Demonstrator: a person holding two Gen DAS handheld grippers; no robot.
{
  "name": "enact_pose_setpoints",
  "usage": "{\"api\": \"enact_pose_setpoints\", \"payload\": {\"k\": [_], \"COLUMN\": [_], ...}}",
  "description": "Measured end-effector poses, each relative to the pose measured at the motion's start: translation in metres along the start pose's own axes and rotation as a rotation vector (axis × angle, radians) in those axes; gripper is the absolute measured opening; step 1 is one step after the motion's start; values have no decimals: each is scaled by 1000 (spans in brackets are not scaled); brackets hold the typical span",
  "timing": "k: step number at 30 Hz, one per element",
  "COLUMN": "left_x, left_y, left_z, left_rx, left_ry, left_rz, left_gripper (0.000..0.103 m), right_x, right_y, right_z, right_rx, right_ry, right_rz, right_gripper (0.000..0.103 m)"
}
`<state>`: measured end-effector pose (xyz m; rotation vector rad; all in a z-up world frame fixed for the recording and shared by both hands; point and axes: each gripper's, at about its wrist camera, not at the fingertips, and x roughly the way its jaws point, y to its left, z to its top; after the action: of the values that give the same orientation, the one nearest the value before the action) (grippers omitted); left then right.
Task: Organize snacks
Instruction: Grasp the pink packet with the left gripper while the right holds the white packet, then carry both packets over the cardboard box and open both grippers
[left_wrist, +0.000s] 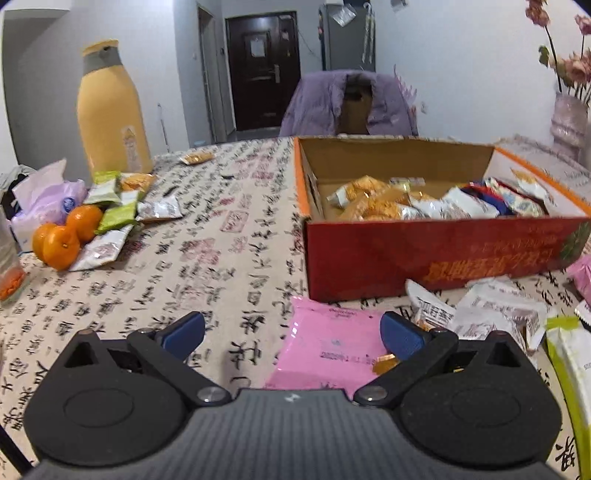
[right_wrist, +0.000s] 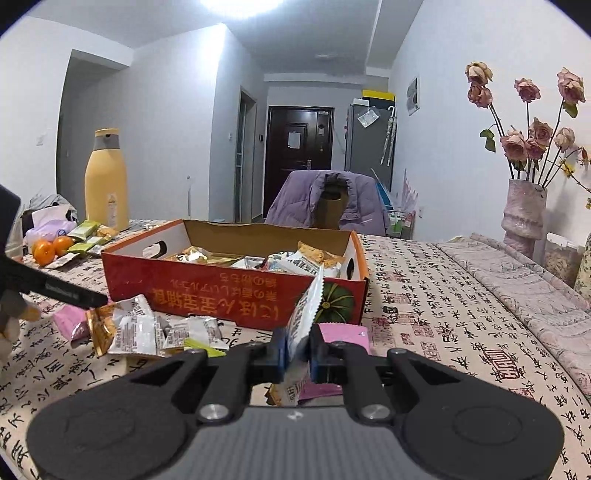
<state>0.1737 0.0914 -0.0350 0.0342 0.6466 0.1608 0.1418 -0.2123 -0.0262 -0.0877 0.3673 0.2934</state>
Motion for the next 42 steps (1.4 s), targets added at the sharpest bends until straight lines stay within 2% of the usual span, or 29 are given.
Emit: {"api": "enact_pose_setpoints", "payload": {"k": [9, 14, 17, 27, 33, 42], "left_x": [2, -1, -7, -39, -64, -86], "left_y": [-11, -8, -8, -6, -8, -29], "left_z": [-12, -15, -17, -29, -22, 4], "left_rx": [18, -20, -16, -52, -59, -56], "left_ry": [35, 37, 23, -72, -155, -262], "left_rz": [-24, -67, -75, -40, -55, -114], "left_gripper": [101, 73, 63, 63, 63, 63], "right_x": [3, 3, 3, 3, 4, 11], "right_y": [-8, -10, -10, -12, -9, -3], "right_z": [-1, -2, -3, -2, 1, 19], "right_rx": [33, 46, 50, 63, 65, 63], "right_ry": [5, 6, 6, 5, 1, -36], "right_rz": [-5, -3, -2, 6, 16, 39], "right_gripper": [12, 12, 12, 12, 12, 12]}}
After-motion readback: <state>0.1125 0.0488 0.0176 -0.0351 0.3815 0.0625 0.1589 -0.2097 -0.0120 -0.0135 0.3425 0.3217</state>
